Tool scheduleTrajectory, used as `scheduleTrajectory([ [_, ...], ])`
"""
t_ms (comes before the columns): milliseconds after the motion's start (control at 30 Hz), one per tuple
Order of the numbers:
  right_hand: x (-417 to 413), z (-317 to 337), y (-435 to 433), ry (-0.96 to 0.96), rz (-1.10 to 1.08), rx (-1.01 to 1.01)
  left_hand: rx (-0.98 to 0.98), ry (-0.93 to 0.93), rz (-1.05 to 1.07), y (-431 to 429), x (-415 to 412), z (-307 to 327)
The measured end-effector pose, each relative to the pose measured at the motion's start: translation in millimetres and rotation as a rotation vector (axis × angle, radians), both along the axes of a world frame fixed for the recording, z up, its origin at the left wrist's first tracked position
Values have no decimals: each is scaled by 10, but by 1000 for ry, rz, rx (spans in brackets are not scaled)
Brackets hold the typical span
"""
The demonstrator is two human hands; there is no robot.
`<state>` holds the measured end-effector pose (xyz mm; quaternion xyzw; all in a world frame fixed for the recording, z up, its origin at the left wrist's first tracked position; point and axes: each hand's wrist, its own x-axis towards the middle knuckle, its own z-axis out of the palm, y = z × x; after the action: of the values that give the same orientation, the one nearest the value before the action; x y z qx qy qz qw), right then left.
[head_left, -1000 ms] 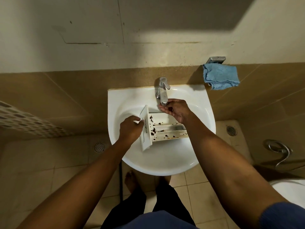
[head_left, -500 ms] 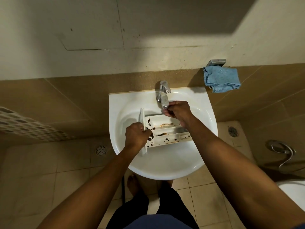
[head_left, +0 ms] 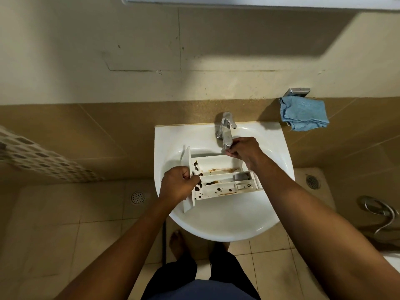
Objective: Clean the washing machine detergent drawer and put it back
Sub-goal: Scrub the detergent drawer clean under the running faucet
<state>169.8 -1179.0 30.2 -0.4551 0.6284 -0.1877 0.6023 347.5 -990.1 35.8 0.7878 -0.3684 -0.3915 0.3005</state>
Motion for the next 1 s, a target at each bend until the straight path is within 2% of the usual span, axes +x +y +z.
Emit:
scheduleTrajectory([
  [133, -26, 106, -87, -111, 91, 137, -4, -22, -52, -29, 84, 39],
  [267, -109, 141, -202, -49, 209, 115, 13, 8, -130, -50, 163, 29],
  [400, -138, 186, -223, -88, 326, 255, 21, -1, -185, -87, 154, 35],
  [500, -118, 167, -185, -139, 321, 342, 21, 18, -195, -95, 158, 8],
  [567, -81, 166, -135, -107, 282, 368, 20, 23, -191, -93, 158, 9],
  [633, -75, 168, -108, -4, 256, 321, 21, 34, -184, -95, 149, 22],
  [733, -199, 237, -142, 155, 130, 141, 35, 37, -164, -104, 146, 17],
  [833, -373, 442, -97, 156, 40, -3, 36, 53, -146, -100, 144, -7],
  [933, -334, 586, 186, 25, 301, 36, 38, 69, -128, -93, 115, -33],
  [1000, -253, 538, 405, 34, 551, 65, 36, 75, -122, -88, 103, -41],
])
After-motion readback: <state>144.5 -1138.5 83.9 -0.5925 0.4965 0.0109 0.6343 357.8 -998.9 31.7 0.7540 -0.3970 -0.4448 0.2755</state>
